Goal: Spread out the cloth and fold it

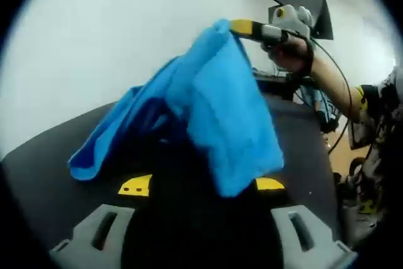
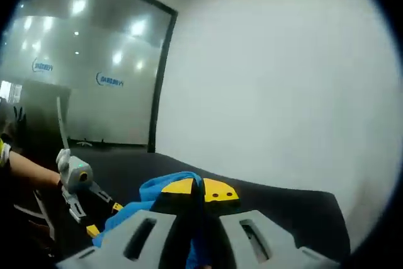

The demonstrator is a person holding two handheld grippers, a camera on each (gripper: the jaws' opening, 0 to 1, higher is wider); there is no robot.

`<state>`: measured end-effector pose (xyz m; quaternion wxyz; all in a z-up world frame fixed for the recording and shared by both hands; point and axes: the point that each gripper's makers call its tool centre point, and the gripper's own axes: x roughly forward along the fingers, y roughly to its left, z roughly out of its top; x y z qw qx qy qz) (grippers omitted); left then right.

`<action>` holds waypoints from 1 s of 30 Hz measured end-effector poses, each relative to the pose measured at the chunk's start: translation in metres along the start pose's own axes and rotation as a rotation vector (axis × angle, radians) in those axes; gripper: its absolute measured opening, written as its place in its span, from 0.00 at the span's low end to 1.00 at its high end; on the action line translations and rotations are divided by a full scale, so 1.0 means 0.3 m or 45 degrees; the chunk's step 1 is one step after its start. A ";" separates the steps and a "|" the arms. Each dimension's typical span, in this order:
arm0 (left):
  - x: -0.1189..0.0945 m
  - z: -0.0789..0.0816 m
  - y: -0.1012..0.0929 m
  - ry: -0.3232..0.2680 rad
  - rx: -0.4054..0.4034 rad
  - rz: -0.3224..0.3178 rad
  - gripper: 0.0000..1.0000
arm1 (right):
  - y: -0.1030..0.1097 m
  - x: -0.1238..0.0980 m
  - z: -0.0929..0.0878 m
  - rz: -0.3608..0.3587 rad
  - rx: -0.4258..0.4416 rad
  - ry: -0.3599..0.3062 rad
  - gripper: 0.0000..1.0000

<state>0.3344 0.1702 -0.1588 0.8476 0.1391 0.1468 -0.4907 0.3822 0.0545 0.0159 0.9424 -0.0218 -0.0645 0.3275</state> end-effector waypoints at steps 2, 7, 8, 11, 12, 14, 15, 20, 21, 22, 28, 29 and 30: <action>0.017 0.017 -0.038 -0.001 0.092 -0.022 0.41 | -0.010 -0.008 -0.014 0.002 0.001 0.007 0.01; -0.004 0.183 -0.053 -0.161 0.008 -0.031 0.09 | -0.058 -0.023 -0.062 -0.049 0.007 0.060 0.01; -0.019 0.238 -0.056 -0.237 -0.053 -0.054 0.08 | -0.069 -0.023 -0.072 -0.057 0.010 0.069 0.01; -0.081 0.359 -0.028 -0.376 -0.165 -0.070 0.08 | -0.084 -0.029 -0.105 -0.064 0.030 0.092 0.01; -0.105 0.393 -0.021 -0.425 -0.223 -0.087 0.08 | -0.093 -0.029 -0.116 -0.067 0.042 0.100 0.01; -0.149 0.447 -0.017 -0.497 -0.306 -0.129 0.08 | -0.110 -0.032 -0.133 -0.084 0.054 0.115 0.02; -0.179 0.484 -0.010 -0.553 -0.335 -0.138 0.07 | -0.117 -0.033 -0.138 -0.091 0.059 0.121 0.01; -0.312 0.635 0.012 -0.645 -0.285 -0.095 0.07 | -0.095 -0.033 -0.079 -0.036 0.120 0.084 0.01; -0.327 0.653 0.013 -0.628 -0.227 -0.057 0.07 | -0.095 -0.023 -0.056 -0.033 0.102 0.084 0.01; -0.347 0.673 0.015 -0.622 -0.242 -0.058 0.07 | -0.099 -0.014 -0.024 -0.029 0.068 0.090 0.01; -0.527 0.850 0.102 -0.741 -0.256 0.042 0.07 | -0.057 0.004 0.342 0.032 -0.135 -0.099 0.01; -0.563 0.883 0.102 -0.759 -0.249 0.039 0.07 | -0.040 0.005 0.392 0.049 -0.161 -0.121 0.01; -0.601 0.917 0.104 -0.778 -0.243 0.043 0.07 | -0.018 0.004 0.433 0.070 -0.165 -0.130 0.01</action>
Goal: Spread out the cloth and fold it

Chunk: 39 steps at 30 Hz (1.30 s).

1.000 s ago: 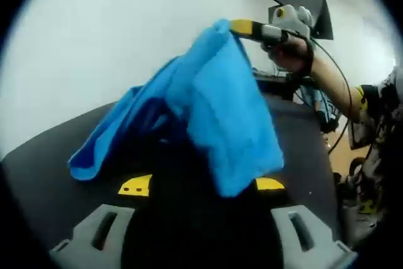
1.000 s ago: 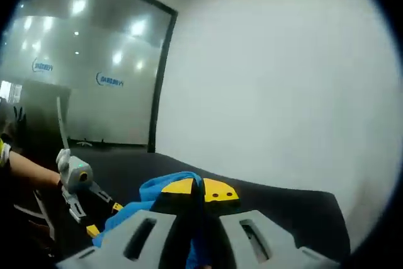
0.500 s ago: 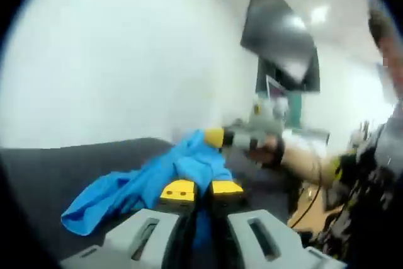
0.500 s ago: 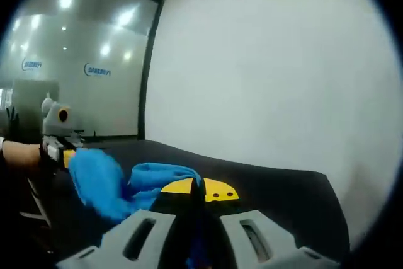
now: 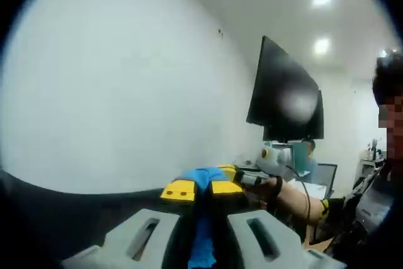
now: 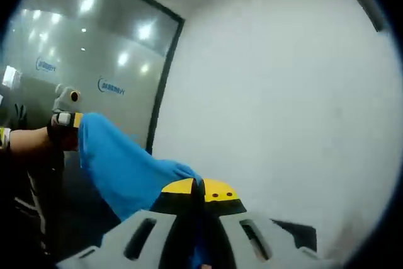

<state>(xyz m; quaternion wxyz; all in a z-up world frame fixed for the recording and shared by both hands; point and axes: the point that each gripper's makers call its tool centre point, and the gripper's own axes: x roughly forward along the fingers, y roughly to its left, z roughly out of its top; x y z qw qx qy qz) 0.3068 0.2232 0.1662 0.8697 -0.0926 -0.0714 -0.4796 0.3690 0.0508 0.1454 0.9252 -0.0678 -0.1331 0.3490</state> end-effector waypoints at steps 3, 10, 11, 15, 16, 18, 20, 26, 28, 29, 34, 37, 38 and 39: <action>-0.038 0.161 -0.002 -0.084 0.010 0.035 0.07 | 0.074 0.013 0.157 0.144 0.048 -0.098 0.01; -0.106 0.205 0.167 -0.069 0.007 0.249 0.07 | 0.090 0.160 0.129 0.184 0.021 -0.076 0.01; -0.109 0.185 0.187 -0.057 -0.009 0.258 0.07 | 0.090 0.192 0.076 0.188 0.016 -0.029 0.01; -0.109 -0.022 0.306 0.069 -0.110 0.327 0.08 | 0.047 0.307 -0.178 0.133 0.033 0.126 0.01; -0.106 -0.083 0.348 0.103 -0.159 0.367 0.08 | 0.025 0.328 -0.254 0.090 0.051 0.162 0.02; -0.105 -0.206 0.439 0.157 -0.258 0.464 0.08 | -0.027 0.356 -0.423 0.002 0.063 0.279 0.06; -0.118 -0.352 0.553 0.237 -0.330 0.582 0.09 | -0.071 0.350 -0.599 -0.059 0.088 0.432 0.08; -0.250 -0.663 0.773 0.384 -0.498 0.772 0.11 | -0.035 0.253 -0.666 -0.099 0.184 0.458 0.13; -0.300 -0.695 0.814 0.434 -0.436 0.819 0.14 | 0.153 0.226 -0.583 0.113 0.145 0.395 0.14; -0.339 -0.706 0.837 0.492 -0.329 0.868 0.17 | 0.274 0.199 -0.560 0.233 0.131 0.376 0.17; -0.505 -0.741 0.910 0.623 -0.133 1.000 0.23 | 0.795 0.053 -0.616 0.656 0.087 0.436 0.33; -0.596 -0.753 0.916 0.635 -0.148 1.020 0.23 | 0.915 0.058 -0.726 0.667 -0.023 0.508 0.27; -0.633 -0.755 0.918 0.639 -0.156 1.038 0.23 | 0.923 0.068 -0.777 0.659 -0.083 0.563 0.26; -0.670 -0.752 0.922 0.627 -0.166 1.065 0.23 | 0.916 0.078 -0.819 0.622 -0.131 0.611 0.26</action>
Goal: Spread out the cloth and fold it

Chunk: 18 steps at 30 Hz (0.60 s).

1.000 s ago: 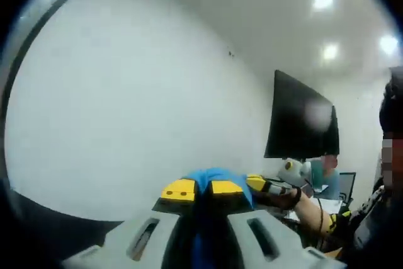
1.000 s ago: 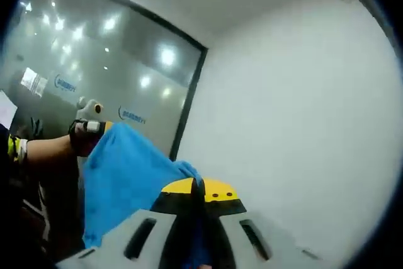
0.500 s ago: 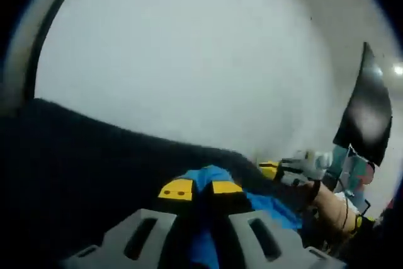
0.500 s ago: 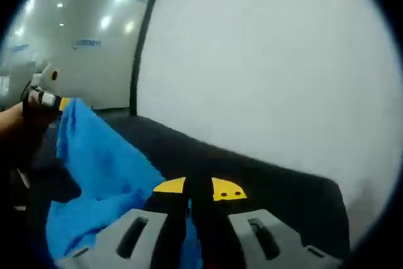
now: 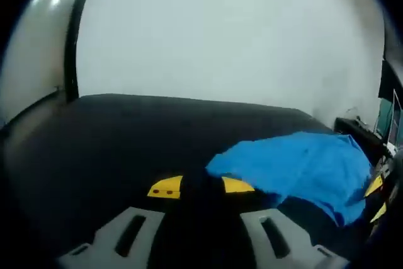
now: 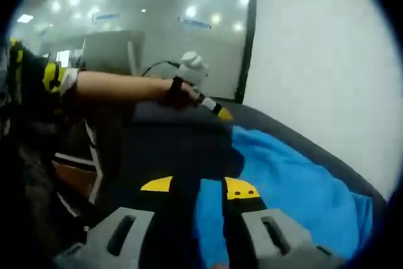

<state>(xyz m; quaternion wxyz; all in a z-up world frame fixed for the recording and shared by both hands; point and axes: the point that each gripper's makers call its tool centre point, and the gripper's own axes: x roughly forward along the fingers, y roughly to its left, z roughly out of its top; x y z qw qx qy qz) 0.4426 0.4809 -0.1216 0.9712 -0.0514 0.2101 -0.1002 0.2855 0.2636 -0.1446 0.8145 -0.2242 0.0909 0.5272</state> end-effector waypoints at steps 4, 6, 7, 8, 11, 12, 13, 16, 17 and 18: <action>-0.072 -0.019 0.015 -0.035 0.020 -0.029 0.23 | -0.085 0.046 -0.017 -0.135 -0.058 -0.045 0.18; -0.095 -0.021 -0.007 -0.053 0.103 -0.067 0.23 | -0.137 0.039 -0.073 -0.171 -0.071 0.075 0.00; -0.104 -0.017 -0.024 -0.074 0.154 -0.088 0.24 | -0.160 0.032 -0.057 -0.175 -0.005 0.038 0.00; -0.112 -0.017 -0.048 -0.087 0.203 -0.109 0.25 | -0.167 0.020 -0.028 -0.137 0.101 -0.022 0.00; -0.119 -0.026 -0.122 -0.101 0.351 -0.186 0.31 | -0.244 -0.080 0.084 -0.115 0.288 -0.193 0.00; -0.118 -0.030 -0.154 -0.107 0.411 -0.215 0.34 | -0.276 -0.116 0.119 -0.132 0.293 -0.235 0.00; -0.115 -0.035 -0.193 -0.115 0.480 -0.245 0.35 | -0.300 -0.159 0.154 -0.143 0.301 -0.274 0.00; -0.107 -0.038 -0.321 -0.168 0.602 -0.353 0.38 | -0.364 -0.284 0.266 -0.149 0.358 -0.408 0.00; -0.108 -0.040 -0.374 -0.196 0.647 -0.398 0.38 | -0.375 -0.323 0.298 -0.144 0.359 -0.442 0.00; -0.107 -0.044 -0.431 -0.224 0.691 -0.452 0.38 | -0.389 -0.357 0.320 -0.147 0.360 -0.462 0.00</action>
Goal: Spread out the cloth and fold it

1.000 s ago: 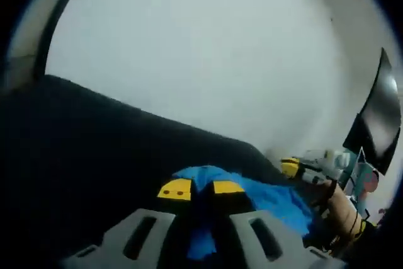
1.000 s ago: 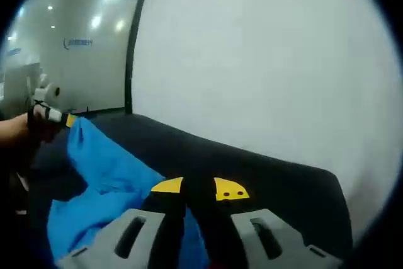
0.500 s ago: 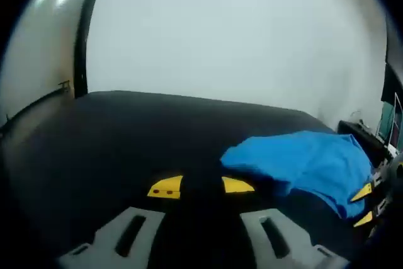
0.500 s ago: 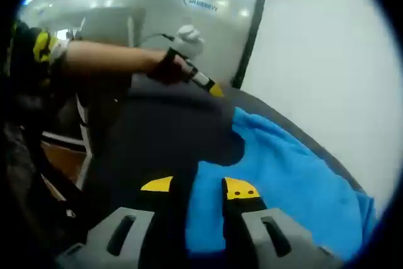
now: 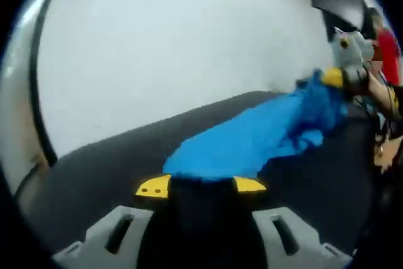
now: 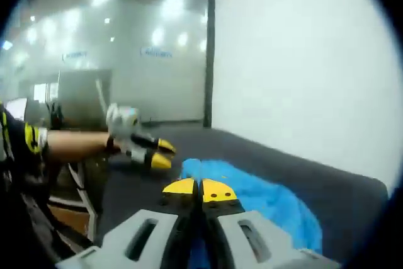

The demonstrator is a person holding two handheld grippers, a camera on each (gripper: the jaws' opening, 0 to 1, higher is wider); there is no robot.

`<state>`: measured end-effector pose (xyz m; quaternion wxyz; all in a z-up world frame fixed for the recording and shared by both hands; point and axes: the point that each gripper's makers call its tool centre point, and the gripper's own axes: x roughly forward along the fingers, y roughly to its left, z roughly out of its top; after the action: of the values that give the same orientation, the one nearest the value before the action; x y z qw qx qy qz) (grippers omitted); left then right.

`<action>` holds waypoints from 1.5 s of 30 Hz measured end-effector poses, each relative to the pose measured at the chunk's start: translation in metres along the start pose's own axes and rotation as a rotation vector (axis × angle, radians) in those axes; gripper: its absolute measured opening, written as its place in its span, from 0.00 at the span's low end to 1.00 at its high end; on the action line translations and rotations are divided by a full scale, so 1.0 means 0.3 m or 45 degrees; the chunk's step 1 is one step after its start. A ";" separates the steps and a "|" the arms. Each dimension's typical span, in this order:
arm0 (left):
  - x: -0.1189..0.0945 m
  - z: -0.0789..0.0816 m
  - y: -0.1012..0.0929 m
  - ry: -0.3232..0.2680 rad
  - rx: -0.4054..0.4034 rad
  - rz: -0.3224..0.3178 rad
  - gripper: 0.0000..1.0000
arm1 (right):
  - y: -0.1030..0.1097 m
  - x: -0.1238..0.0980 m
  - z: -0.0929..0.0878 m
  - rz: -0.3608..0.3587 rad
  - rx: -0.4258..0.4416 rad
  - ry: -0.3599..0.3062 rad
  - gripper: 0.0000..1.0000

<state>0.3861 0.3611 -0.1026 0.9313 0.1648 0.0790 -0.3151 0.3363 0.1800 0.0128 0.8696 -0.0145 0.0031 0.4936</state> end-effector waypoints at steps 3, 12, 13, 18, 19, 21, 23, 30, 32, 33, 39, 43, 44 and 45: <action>0.050 0.069 -0.162 -0.111 0.027 -0.153 0.45 | -0.027 -0.051 0.091 -0.041 0.015 -0.061 0.00; 0.172 0.247 -0.270 -0.255 0.372 0.111 0.59 | 0.032 -0.110 0.266 -0.004 -0.085 -0.159 0.00; 0.173 0.264 -0.254 -0.269 0.381 0.138 0.51 | 0.040 -0.117 0.282 -0.002 -0.107 -0.173 0.00; 0.091 0.386 -0.202 -0.392 0.143 0.017 0.19 | -0.015 -0.187 0.356 -0.097 -0.204 -0.196 0.00; 0.055 0.424 -0.157 -0.390 0.093 0.050 0.13 | -0.035 -0.201 0.377 -0.116 -0.191 -0.213 0.00; -0.001 0.498 -0.139 -0.395 0.019 -0.040 0.07 | -0.054 -0.224 0.413 -0.111 -0.169 -0.235 0.00; -0.057 0.582 -0.115 -0.434 -0.039 -0.086 0.07 | -0.068 -0.240 0.445 -0.103 -0.131 -0.266 0.00; -0.190 0.776 -0.118 -0.423 -0.044 -0.177 0.06 | -0.093 -0.295 0.501 -0.098 -0.081 -0.334 0.00; -0.215 0.817 -0.135 -0.383 -0.029 -0.215 0.06 | -0.094 -0.317 0.519 -0.100 -0.081 -0.346 0.00; -0.225 0.842 -0.137 -0.373 -0.014 -0.211 0.06 | -0.096 -0.329 0.530 -0.105 -0.086 -0.350 0.00; -0.265 1.023 -0.143 -0.327 0.041 -0.113 0.06 | -0.167 -0.410 0.657 -0.291 -0.358 -0.328 0.00; -0.311 1.190 -0.150 -0.370 0.073 -0.038 0.06 | -0.173 -0.456 0.774 -0.444 -0.598 -0.302 0.00; -0.321 1.229 -0.159 -0.382 0.089 -0.019 0.06 | -0.160 -0.465 0.802 -0.459 -0.630 -0.297 0.00; -0.333 1.264 -0.164 -0.381 0.104 -0.004 0.06 | -0.149 -0.477 0.829 -0.483 -0.683 -0.284 0.00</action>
<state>0.2936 0.2449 0.2638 0.9247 0.1535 -0.0734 -0.3406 0.2992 0.0413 0.2652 0.9061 -0.1887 -0.2245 0.3049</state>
